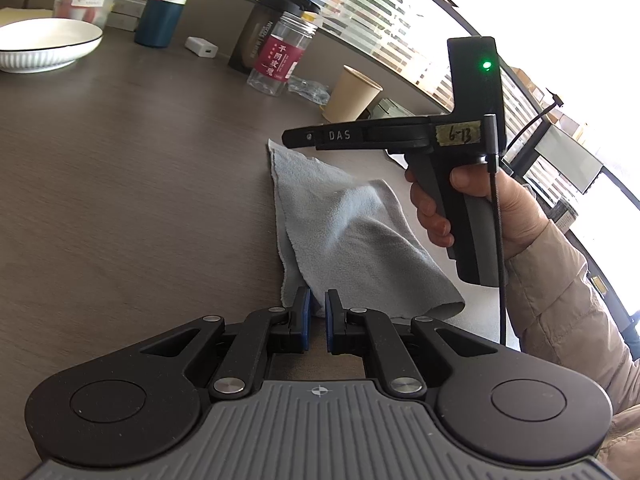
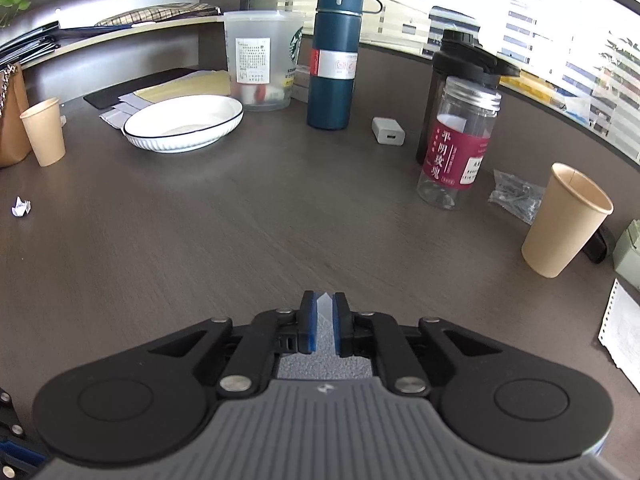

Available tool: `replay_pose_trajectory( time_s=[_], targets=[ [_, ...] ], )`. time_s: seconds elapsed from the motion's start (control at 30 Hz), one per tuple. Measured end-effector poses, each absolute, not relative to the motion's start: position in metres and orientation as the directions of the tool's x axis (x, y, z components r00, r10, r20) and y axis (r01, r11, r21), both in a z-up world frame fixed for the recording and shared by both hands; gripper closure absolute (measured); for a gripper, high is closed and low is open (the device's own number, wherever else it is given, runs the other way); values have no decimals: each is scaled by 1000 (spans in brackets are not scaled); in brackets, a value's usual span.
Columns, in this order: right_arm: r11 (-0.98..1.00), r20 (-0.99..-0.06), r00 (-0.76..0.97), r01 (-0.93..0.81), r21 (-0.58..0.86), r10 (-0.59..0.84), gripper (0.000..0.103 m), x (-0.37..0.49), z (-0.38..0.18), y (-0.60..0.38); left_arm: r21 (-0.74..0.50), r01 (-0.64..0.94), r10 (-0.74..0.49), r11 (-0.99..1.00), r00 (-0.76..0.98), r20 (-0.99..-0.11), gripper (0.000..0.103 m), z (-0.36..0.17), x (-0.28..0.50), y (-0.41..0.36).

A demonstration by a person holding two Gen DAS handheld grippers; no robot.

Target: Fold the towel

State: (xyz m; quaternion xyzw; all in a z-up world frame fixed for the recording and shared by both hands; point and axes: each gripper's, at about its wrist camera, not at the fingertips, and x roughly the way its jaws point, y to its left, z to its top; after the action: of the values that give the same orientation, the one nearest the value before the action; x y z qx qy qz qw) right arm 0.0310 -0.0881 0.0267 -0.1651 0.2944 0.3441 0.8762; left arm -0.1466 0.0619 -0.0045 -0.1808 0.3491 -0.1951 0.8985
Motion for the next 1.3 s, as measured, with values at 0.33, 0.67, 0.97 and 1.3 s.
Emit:
replay_pose_trajectory(
  time_s=[0.33, 0.67, 0.97, 1.3],
  targets=[
    [705, -649, 564, -707, -60, 510, 90, 35, 18, -88, -465, 225, -480, 857, 679, -556, 92, -3, -146, 63],
    [708, -631, 578, -704, -65, 517, 102, 33, 18, -90, -465, 222, -478, 857, 680, -556, 92, -2, -147, 62],
    [694, -602, 588, -716, -75, 541, 102, 29, 32, -92, -466, 227, -482, 855, 680, -553, 92, -4, -147, 62],
    [694, -647, 554, -718, -53, 524, 83, 36, 21, -90, -467, 231, -486, 853, 677, -553, 92, -3, -146, 64]
  ],
)
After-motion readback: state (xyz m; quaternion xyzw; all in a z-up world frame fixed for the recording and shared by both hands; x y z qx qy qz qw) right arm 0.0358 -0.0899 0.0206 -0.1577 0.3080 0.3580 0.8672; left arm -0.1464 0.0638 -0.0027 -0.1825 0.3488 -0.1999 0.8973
